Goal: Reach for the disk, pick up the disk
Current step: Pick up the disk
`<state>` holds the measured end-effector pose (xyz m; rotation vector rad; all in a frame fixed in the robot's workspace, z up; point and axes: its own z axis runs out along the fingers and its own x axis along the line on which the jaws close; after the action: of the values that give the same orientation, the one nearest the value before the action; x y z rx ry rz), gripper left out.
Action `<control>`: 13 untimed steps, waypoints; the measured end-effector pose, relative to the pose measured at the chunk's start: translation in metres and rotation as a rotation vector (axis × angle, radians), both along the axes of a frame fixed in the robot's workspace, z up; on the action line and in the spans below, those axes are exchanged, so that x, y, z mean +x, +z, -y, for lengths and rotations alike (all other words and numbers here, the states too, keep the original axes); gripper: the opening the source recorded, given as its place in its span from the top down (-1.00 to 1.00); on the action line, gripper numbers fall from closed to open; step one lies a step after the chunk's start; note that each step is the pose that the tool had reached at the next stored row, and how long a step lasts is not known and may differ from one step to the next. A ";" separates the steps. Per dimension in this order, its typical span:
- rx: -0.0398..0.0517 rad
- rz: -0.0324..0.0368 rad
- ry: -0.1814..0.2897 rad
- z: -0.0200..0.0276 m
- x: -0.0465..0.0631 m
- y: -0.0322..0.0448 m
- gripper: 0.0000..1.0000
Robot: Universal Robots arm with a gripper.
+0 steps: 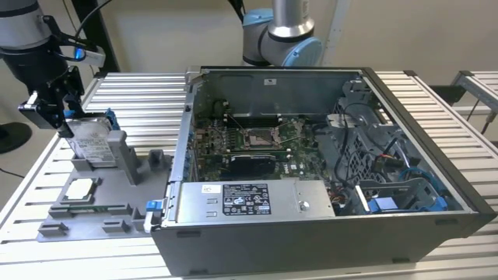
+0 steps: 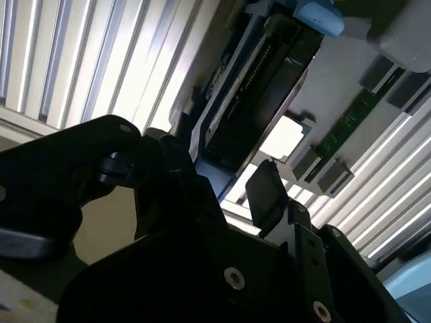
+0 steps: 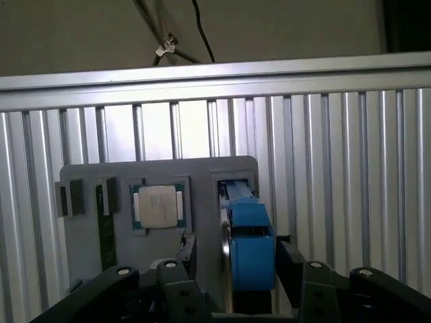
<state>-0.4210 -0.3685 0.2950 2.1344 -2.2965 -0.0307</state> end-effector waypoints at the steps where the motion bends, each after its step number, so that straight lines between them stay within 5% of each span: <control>1: 0.0000 0.0000 0.002 0.0000 0.000 -0.0019 -1.00; 13: 0.0000 0.0001 0.014 0.0000 0.000 -0.0237 -1.00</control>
<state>-0.4210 -0.3685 0.2713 2.1501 -2.2818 -0.0305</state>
